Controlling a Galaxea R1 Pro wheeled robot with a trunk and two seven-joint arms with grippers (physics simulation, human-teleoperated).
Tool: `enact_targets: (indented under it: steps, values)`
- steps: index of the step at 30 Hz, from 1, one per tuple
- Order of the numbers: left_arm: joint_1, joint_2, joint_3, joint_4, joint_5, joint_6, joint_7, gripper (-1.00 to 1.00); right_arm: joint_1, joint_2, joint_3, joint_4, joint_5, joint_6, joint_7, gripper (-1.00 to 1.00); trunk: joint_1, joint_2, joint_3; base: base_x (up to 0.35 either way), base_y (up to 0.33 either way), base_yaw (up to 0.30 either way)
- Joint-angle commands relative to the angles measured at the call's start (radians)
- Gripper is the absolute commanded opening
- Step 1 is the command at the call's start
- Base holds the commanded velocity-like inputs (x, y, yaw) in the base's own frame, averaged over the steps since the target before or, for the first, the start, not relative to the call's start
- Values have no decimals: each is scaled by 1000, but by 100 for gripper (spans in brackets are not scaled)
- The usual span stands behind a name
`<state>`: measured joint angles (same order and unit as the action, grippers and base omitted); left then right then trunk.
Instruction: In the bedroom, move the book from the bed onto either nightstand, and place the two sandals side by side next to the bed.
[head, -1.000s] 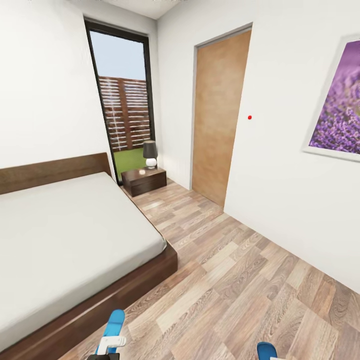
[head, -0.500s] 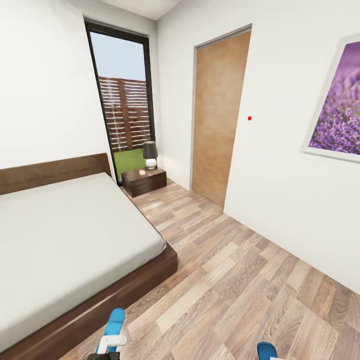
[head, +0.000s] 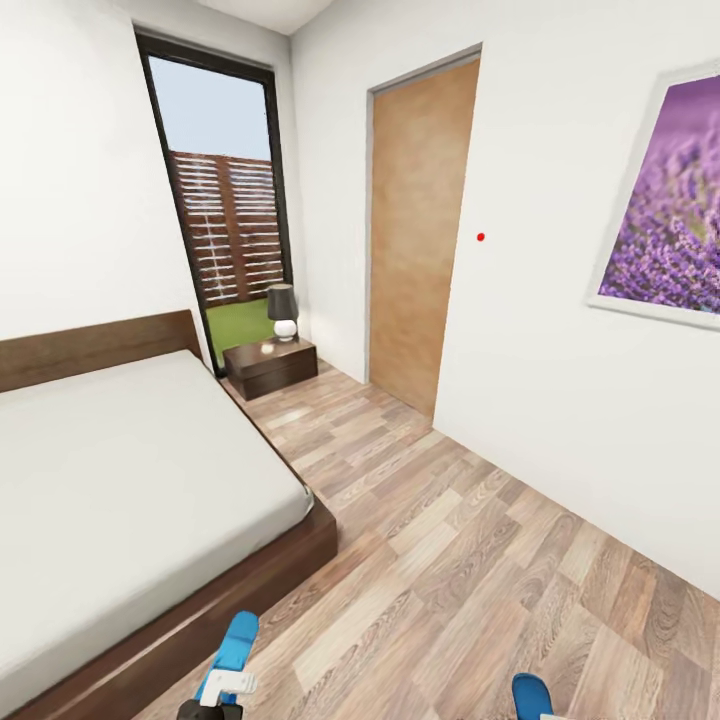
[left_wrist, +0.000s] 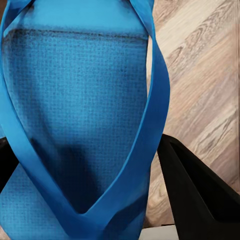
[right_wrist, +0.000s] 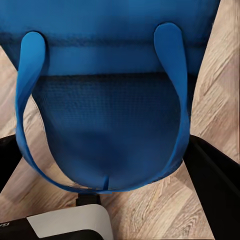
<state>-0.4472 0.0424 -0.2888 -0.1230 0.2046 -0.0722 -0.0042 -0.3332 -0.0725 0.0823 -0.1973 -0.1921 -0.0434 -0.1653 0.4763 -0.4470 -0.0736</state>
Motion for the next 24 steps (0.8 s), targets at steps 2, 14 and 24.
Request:
enact_targets:
  steps: [2, 14, 24]
  values:
    - [-1, 1, -9, 0, 8, -3, -2, -100, -1, 0, 8, 1, -12, -4, -3, -100, 1, -2, -2, 22, -17, -247]
    - [-1, 1, -10, 0, 7, -4, -5, -100, -1, 0, 8, 1, -12, -4, -3, -100, 1, -2, -2, 4, -3, -260]
    - [-1, 1, -10, 0, 7, -3, -5, -100, -1, 0, 8, 1, -12, -4, -3, -100, 1, -2, -1, 0, 0, -263]
